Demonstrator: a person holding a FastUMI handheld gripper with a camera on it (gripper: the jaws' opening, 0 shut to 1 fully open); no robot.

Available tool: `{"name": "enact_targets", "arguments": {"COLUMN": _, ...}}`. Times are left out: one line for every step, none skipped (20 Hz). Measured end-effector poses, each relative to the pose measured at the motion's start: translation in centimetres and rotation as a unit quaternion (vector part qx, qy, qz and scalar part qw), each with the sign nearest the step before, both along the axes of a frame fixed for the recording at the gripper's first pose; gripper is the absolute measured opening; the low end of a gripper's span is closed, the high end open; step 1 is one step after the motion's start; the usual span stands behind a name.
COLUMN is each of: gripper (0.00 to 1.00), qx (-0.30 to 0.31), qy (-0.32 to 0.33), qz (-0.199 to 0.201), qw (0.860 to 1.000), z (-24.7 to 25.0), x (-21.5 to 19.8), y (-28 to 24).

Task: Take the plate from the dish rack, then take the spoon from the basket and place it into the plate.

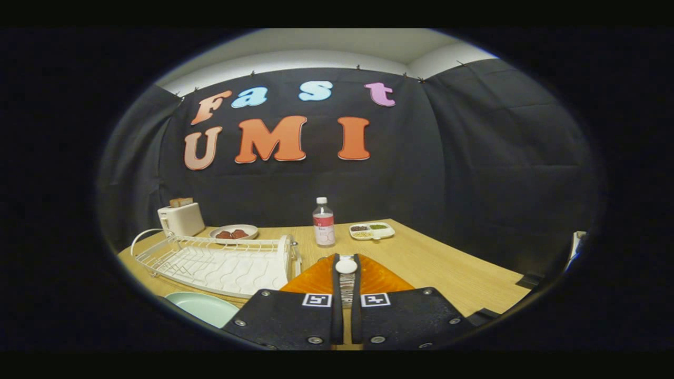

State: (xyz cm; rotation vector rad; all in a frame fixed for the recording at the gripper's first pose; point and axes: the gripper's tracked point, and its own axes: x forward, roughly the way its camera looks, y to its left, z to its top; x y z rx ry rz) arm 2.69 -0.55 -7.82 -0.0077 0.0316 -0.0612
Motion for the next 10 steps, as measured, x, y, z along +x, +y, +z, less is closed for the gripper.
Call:
{"name": "enact_targets", "arguments": {"gripper": 0.06, "qx": 0.0, "qy": -0.006, "qz": 0.002, "qw": 1.0, "z": 0.7, "x": -0.6, "y": 0.2}}
{"name": "enact_targets", "arguments": {"gripper": 0.06, "qx": 0.001, "qy": -0.012, "qz": 0.006, "qw": 1.0, "z": 1.4, "x": -1.1, "y": 0.5}}
{"name": "enact_targets", "arguments": {"gripper": 0.06, "qx": 0.001, "qy": -0.017, "qz": 0.011, "qw": 1.0, "z": 2.1, "x": -1.7, "y": 0.8}}
{"name": "enact_targets", "arguments": {"gripper": 0.06, "qx": 0.002, "qy": -0.022, "qz": 0.016, "qw": 1.0, "z": 2.7, "x": -2.3, "y": 1.2}}
{"name": "enact_targets", "arguments": {"gripper": 0.06, "qx": 0.002, "qy": -0.027, "qz": 0.022, "qw": 0.999, "z": 3.2, "x": -3.0, "y": 1.7}}
{"name": "enact_targets", "arguments": {"gripper": 0.06, "qx": 0.002, "qy": -0.031, "qz": 0.029, "qw": 0.999, "z": 3.7, "x": -3.6, "y": 2.3}}
{"name": "enact_targets", "arguments": {"gripper": 0.06, "qx": 0.002, "qy": -0.034, "qz": 0.038, "qw": 0.999, "z": 4.1, "x": -4.4, "y": 2.9}}
{"name": "enact_targets", "arguments": {"gripper": 0.06, "qx": 0.004, "qy": -0.038, "qz": 0.046, "qw": 0.998, "z": 4.4, "x": -5.1, "y": 3.7}}
{"name": "enact_targets", "arguments": {"gripper": 0.06, "qx": 0.005, "qy": -0.038, "qz": 0.055, "qw": 0.998, "z": 4.4, "x": -5.7, "y": 4.5}}
{"name": "enact_targets", "arguments": {"gripper": 0.06, "qx": 0.007, "qy": -0.038, "qz": 0.064, "qw": 0.997, "z": 4.4, "x": -6.3, "y": 5.3}}
